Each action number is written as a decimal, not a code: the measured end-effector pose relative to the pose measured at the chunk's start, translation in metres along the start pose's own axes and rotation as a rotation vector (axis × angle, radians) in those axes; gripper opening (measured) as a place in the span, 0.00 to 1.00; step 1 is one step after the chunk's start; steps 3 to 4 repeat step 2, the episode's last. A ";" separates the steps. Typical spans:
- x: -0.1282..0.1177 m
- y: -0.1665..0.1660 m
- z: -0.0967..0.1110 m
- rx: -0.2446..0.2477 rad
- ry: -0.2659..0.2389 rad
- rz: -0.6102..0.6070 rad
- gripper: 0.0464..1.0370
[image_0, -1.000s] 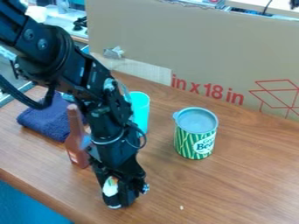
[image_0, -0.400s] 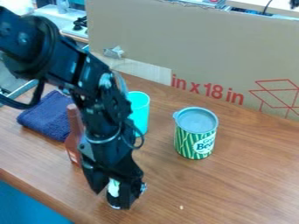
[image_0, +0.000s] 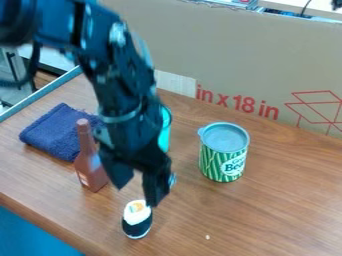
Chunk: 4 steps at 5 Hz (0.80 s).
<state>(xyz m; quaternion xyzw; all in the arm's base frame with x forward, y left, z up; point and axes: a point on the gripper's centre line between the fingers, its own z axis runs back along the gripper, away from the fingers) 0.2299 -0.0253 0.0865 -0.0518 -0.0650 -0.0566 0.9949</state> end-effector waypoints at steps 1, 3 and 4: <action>0.021 -0.002 0.042 -0.015 -0.040 -0.015 0.96; 0.039 0.000 0.075 0.010 -0.073 -0.016 0.96; 0.039 0.000 0.075 0.010 -0.073 -0.016 0.96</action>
